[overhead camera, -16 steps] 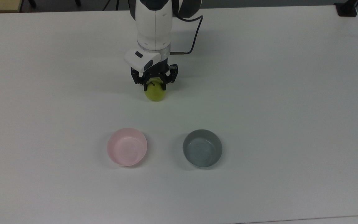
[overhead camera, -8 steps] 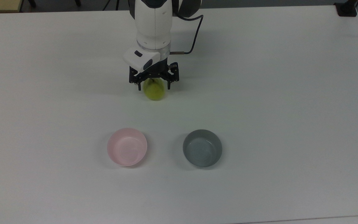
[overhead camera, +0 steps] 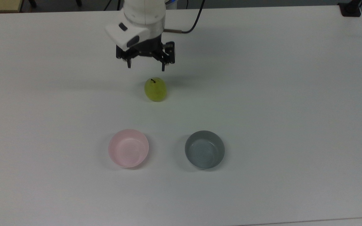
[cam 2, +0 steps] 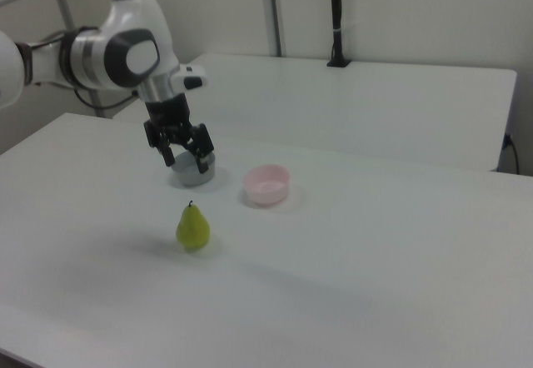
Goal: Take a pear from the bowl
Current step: 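Open the gripper to release the pear and raise it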
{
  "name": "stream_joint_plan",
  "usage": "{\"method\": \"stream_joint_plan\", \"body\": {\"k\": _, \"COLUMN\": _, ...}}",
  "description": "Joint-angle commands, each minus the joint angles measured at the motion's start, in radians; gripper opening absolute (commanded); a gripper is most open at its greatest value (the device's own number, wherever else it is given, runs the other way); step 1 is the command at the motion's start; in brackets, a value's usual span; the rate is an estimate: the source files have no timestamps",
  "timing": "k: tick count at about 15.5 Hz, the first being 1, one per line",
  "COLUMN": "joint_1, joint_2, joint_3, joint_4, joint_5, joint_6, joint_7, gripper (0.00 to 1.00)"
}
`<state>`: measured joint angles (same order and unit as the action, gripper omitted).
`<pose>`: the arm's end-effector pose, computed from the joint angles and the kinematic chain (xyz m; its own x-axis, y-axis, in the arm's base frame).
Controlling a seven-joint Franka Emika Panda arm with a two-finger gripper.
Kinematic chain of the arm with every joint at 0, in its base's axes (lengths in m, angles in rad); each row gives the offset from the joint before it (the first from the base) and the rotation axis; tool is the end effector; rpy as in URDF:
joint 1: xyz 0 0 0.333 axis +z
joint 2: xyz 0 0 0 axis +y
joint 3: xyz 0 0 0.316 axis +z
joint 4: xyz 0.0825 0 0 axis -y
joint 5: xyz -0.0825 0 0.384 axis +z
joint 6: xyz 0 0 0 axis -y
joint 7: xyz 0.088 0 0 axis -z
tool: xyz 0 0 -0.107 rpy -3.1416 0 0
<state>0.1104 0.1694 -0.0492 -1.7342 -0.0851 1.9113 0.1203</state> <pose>0.6125 0.0331 0.4772 0.9994 -0.0295 0.0171 -0.0309 -0.9957 0.0872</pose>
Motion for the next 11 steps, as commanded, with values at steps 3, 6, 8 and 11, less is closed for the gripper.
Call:
{"method": "stream_joint_plan", "body": {"k": 3, "joint_1": -0.018, "joint_2": -0.027, "joint_3": 0.008, "joint_4": 0.110, "joint_5": 0.013, "joint_6": -0.169, "joint_7": 0.027, "gripper": 1.00}}
{"method": "stream_joint_plan", "body": {"k": 6, "joint_1": -0.021, "joint_2": -0.051, "joint_3": 0.003, "joint_4": 0.110, "joint_5": 0.015, "joint_6": -0.207, "joint_7": 0.025, "gripper": 1.00}}
{"method": "stream_joint_plan", "body": {"k": 8, "joint_1": -0.021, "joint_2": -0.062, "joint_3": -0.003, "joint_4": 0.110, "joint_5": 0.015, "joint_6": -0.232, "joint_7": 0.025, "gripper": 1.00}}
{"method": "stream_joint_plan", "body": {"k": 11, "joint_1": -0.027, "joint_2": -0.060, "joint_3": -0.009, "joint_4": 0.110, "joint_5": 0.019, "joint_6": -0.229, "joint_7": 0.022, "gripper": 1.00}}
